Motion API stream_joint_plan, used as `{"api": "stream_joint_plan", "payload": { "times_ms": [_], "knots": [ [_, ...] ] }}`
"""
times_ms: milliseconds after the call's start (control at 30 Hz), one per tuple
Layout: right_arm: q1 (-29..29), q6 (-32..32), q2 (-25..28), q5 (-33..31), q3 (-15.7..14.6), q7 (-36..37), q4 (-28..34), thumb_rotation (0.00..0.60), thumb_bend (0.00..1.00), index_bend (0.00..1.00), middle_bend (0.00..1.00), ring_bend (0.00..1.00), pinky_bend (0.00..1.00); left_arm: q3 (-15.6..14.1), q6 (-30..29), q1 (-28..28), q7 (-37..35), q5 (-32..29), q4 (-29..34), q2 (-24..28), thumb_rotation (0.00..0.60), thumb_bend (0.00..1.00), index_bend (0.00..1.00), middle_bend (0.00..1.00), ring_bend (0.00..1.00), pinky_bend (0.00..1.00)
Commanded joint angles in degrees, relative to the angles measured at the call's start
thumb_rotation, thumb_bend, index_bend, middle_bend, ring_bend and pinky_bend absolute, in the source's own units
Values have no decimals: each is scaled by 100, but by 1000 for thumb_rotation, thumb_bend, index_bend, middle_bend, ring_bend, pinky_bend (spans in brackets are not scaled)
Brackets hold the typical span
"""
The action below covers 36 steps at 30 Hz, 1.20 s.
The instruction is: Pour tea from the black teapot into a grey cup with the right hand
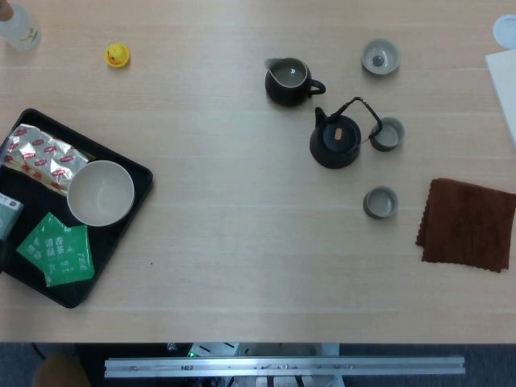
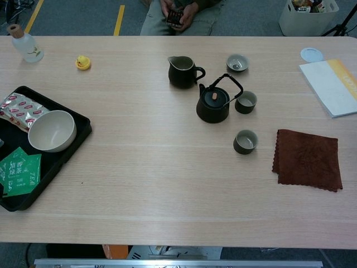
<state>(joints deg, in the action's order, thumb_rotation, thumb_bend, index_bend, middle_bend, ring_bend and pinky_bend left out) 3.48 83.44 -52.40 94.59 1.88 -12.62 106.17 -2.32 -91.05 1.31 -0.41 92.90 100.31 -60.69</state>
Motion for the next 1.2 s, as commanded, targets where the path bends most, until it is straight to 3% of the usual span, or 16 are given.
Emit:
{"api": "stream_joint_plan", "payload": {
  "times_ms": [33, 267, 667, 867, 1000, 1200],
  "knots": [
    [264, -321, -17, -75, 113, -221, 82, 600, 0, 21, 55, 0, 0, -2, -19, 9, -10, 13, 2, 7, 600, 295, 68, 103, 26, 15],
    [784, -981, -137, -496, 369, -647, 181, 600, 0, 21, 55, 0, 0, -23, -69, 58, -46, 24, 6, 28, 600, 295, 68, 103, 27, 15],
    [1651, -2002, -569, -1792, 758, -1627, 241, 600, 0, 21, 57, 0, 0, -24, -119, 133, -163, -50, -69, 55, 600, 295, 68, 104, 29, 15],
    [2086, -2440, -740, -2755, 905, -2037, 356, 600, 0, 60, 137, 7, 9, -25, -75, 131, -177, -75, -94, 35, 600, 295, 68, 104, 30, 15],
    [2456, -2751, -836, -3526, 1004, -2206, 406, 600, 0, 82, 169, 68, 55, -17, -65, 128, -167, -79, -87, 30, 600, 295, 68, 105, 30, 15],
    [2920, -2846, -1041, -4232, 968, -2618, 450, 600, 0, 133, 216, 76, 64, -14, -46, 126, -134, -83, -62, 36, 600, 295, 68, 107, 30, 15]
  ]
}}
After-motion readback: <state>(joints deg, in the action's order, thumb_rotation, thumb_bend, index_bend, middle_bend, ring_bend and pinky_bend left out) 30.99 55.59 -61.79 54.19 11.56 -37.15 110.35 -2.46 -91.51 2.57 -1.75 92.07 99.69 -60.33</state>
